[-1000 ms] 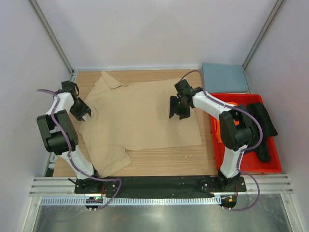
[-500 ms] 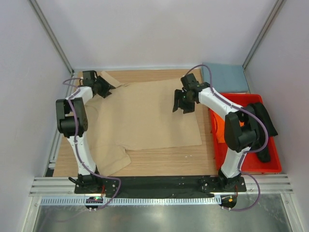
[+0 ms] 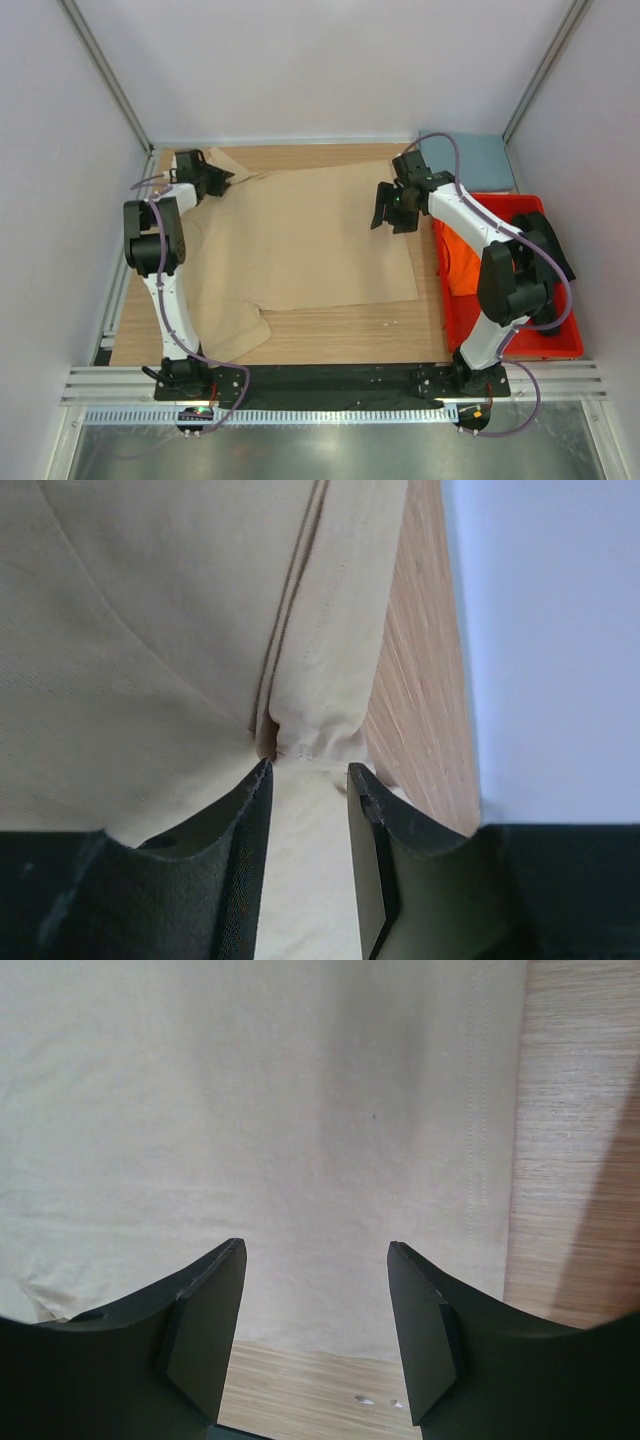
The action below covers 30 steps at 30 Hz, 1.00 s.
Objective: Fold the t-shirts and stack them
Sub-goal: Flatten the tshirt out
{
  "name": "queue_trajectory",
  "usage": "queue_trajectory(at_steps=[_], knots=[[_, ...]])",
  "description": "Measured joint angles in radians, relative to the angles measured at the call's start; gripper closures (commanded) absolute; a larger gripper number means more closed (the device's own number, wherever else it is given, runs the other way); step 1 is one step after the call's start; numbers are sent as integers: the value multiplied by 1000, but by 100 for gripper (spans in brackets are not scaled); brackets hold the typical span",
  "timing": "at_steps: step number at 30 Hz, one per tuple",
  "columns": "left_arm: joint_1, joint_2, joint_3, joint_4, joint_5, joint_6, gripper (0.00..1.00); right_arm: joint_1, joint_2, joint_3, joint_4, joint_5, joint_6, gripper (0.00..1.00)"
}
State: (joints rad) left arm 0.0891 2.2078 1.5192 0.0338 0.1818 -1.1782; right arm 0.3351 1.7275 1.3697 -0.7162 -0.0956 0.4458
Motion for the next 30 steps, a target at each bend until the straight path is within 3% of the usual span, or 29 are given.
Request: queue_trajectory(at_steps=[15, 18, 22, 30], knots=[[-8, 40, 26, -17, -58, -62, 68, -29, 0, -12, 3, -8, -5, 35], [-11, 53, 40, -18, -62, -70, 76, -35, 0, -16, 5, -8, -6, 36], [-14, 73, 75, -31, -67, -68, 100, -43, 0, -27, 4, -11, -7, 36], [-35, 94, 194, -37, -76, -17, 100, -46, 0, -29, 5, -13, -7, 36]])
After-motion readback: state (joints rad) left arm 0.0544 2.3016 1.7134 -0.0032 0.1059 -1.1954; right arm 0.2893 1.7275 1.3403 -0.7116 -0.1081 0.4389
